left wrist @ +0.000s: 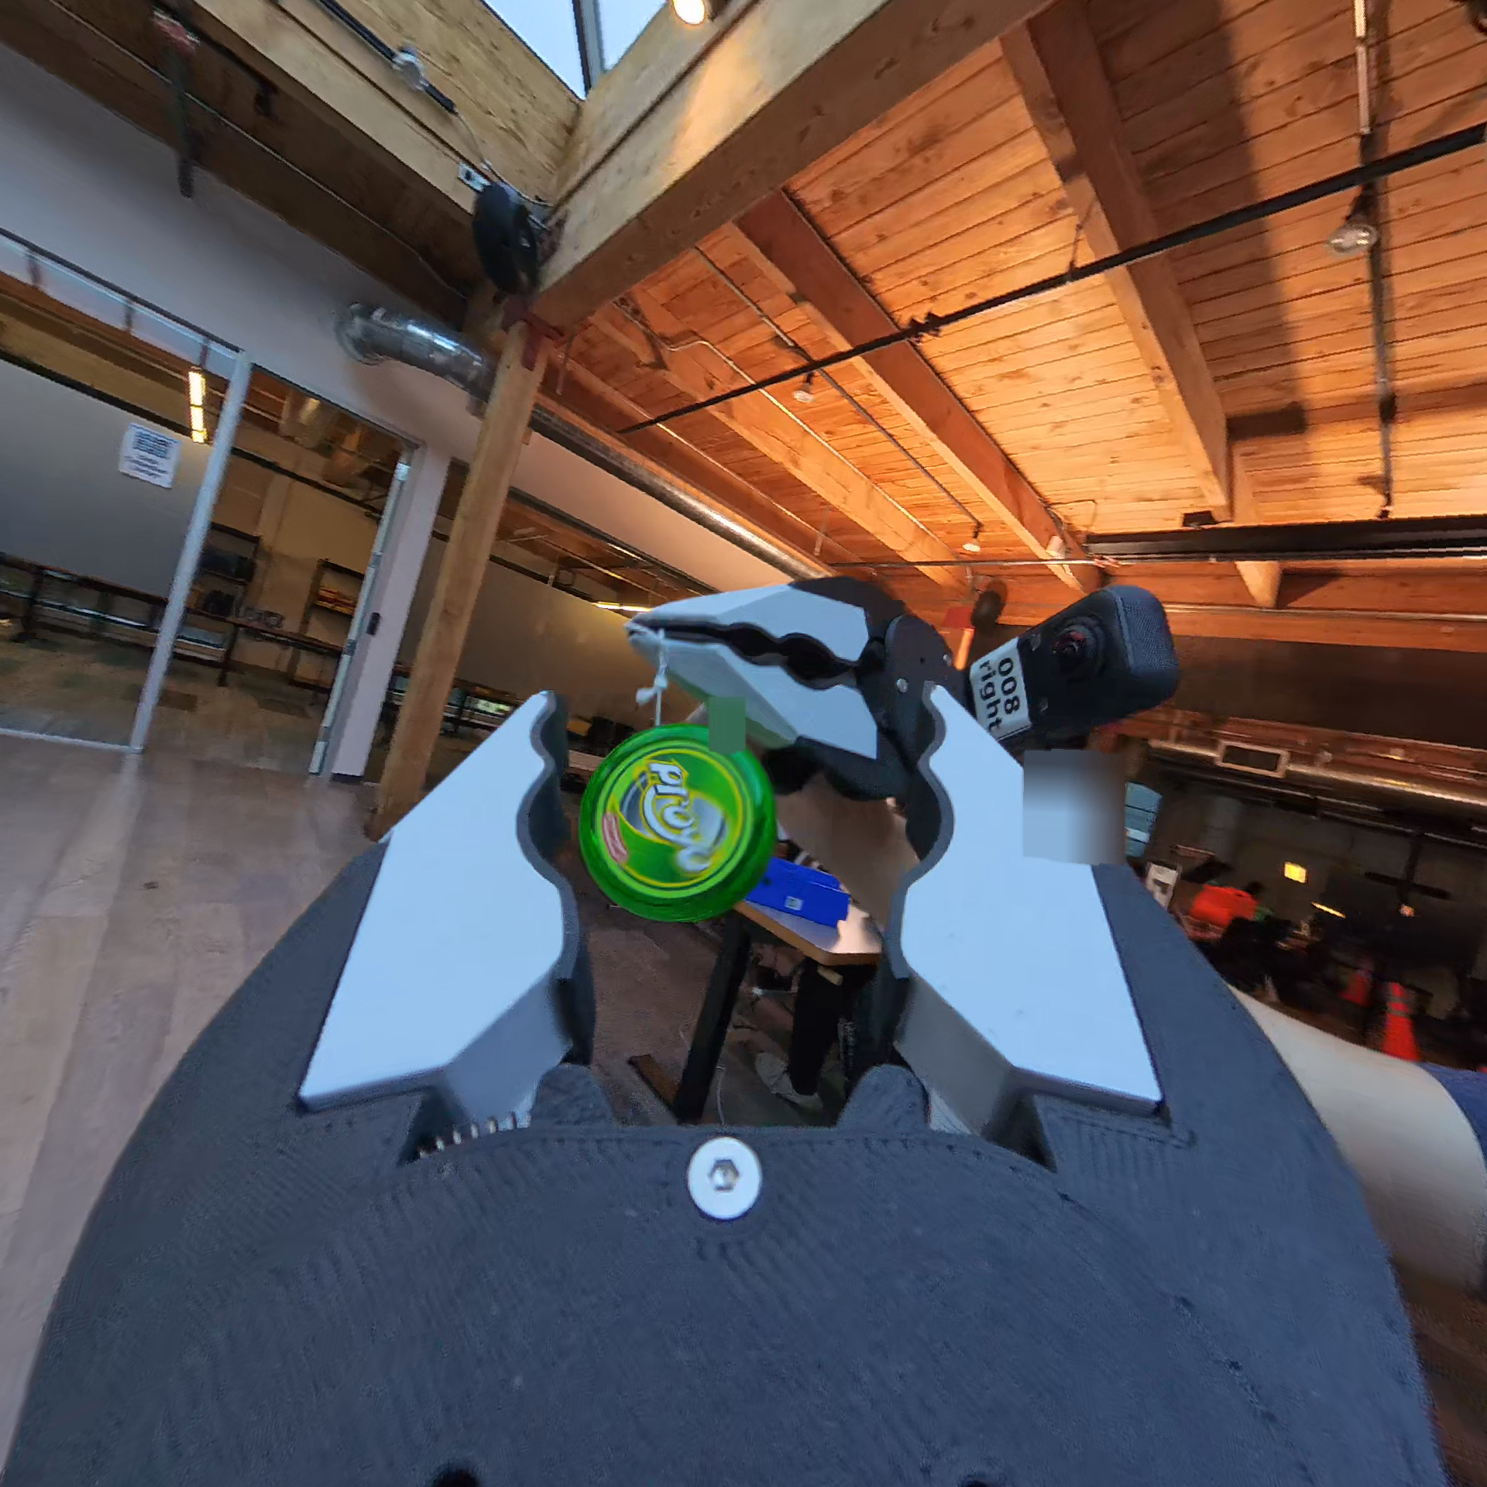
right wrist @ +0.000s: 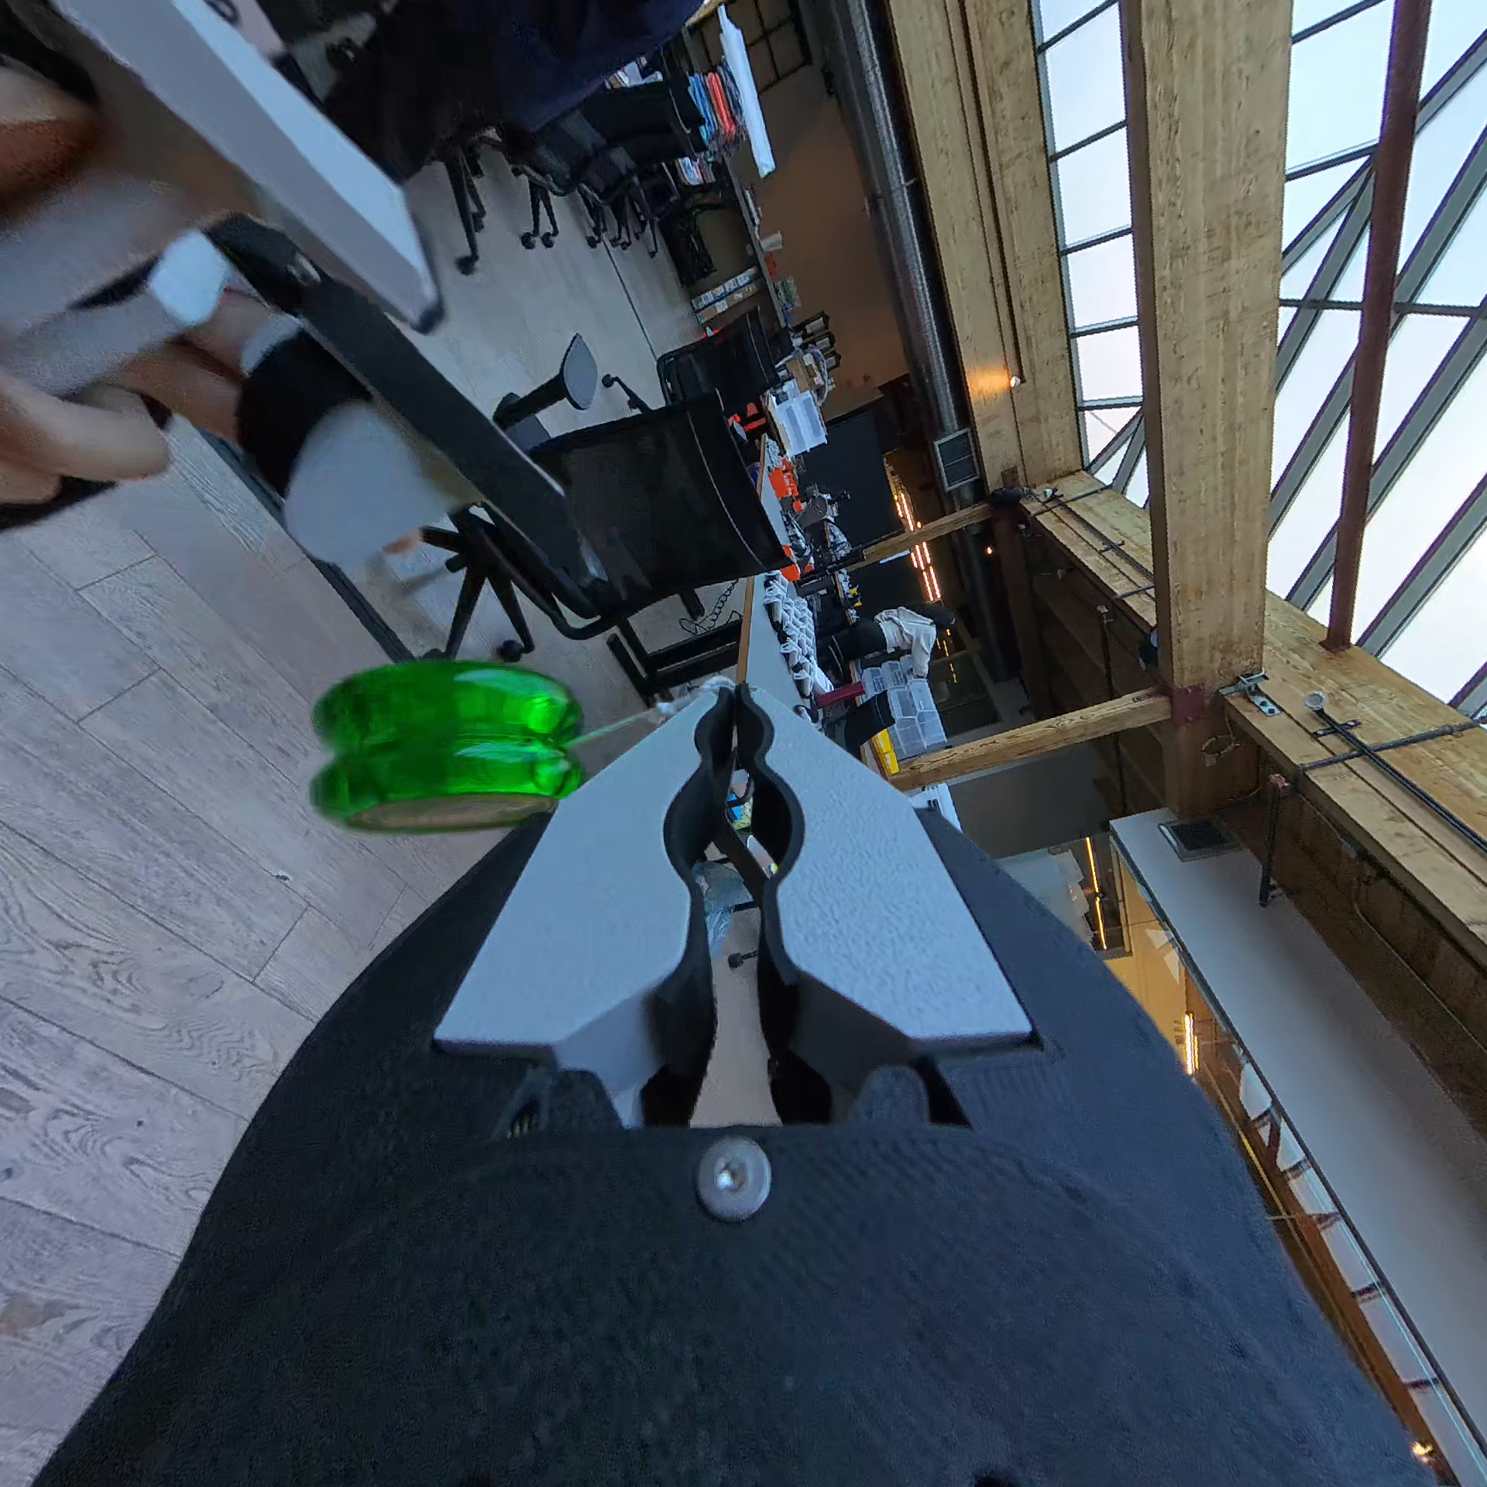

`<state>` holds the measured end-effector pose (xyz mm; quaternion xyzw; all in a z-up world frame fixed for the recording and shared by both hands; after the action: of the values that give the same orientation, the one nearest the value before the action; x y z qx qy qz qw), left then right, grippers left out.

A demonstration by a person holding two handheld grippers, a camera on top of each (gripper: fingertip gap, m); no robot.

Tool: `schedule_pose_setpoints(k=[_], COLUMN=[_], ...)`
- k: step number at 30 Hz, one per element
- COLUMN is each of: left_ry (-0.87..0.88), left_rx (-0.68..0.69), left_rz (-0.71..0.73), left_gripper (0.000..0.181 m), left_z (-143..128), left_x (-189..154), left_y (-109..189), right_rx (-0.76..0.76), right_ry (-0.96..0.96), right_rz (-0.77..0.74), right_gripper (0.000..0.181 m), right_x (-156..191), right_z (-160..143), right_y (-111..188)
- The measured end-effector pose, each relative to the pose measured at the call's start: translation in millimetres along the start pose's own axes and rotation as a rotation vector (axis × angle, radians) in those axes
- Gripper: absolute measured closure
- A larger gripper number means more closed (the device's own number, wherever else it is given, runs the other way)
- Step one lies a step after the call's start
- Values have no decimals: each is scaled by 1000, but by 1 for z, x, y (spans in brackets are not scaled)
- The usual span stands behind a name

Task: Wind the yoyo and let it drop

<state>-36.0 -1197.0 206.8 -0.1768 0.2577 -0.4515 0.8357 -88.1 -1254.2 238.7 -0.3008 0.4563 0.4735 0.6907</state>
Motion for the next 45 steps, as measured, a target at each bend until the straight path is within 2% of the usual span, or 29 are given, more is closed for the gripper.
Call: schedule_pose_setpoints(k=[2,4,6,10,12,15,17,20,21,22,23,24,27,34,45], left_ry=[-13,-22,-14,3,19,61,91,186,207,213,203,186,158,179,186], left_rx=[3,-12,-22,-83,-155,-284,-298,-228,-225,-227,-227,-223,-194,-235,-271], left_rz=[89,156,185,275,302,283,291,285,270,261,258,259,244,201,197], left_gripper=[94,100,108,111,111,115,118,116,117,117,118,118,118,118,118], left_z=[-5,-17,-39,-95,-123,-155,-178,-205,-208,-208,-207,-205,-200,-197,-200], left_x=[3,-3,-20,-66,-94,-136,-153,-168,-173,-178,-182,-185,-191,-194,-204], left_y=[39,87,137,226,257,285,294,298,297,297,296,294,287,286,298], right_rx=[26,52,50,77,112,125,113,76,66,140,134,92,26,94,145], right_ry=[9,6,0,-59,-130,-287,-377,-504,-516,-521,-489,-482,-539,-453,-469], right_rz=[-2,-7,-24,-58,-76,-103,-137,-174,-156,-141,-187,-233,-195,-144,-107], right_gripper=[181,181,181,181,181,181,181,181,181,181,181,181,181,181,181], right_x=[-5,-11,-20,-44,-58,-78,-94,-117,-121,-119,-125,-132,-135,-117,-91], right_z=[-2,-3,2,10,10,18,27,47,55,52,57,66,90,95,73], right_y=[-3,-5,-3,-2,-3,-3,0,7,8,4,5,10,12,4,-4])
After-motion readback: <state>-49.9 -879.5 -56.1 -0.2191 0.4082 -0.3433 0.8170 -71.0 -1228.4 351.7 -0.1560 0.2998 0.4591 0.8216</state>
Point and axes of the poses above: each gripper's, where its closed fingertips meet, y back along the fingers, z out of its top, x = y × z across the jaws, the point moved 3 cm from there along y, back along the fingers, and after that the axes turned 3 degrees about -z, right-handed, at the moved point
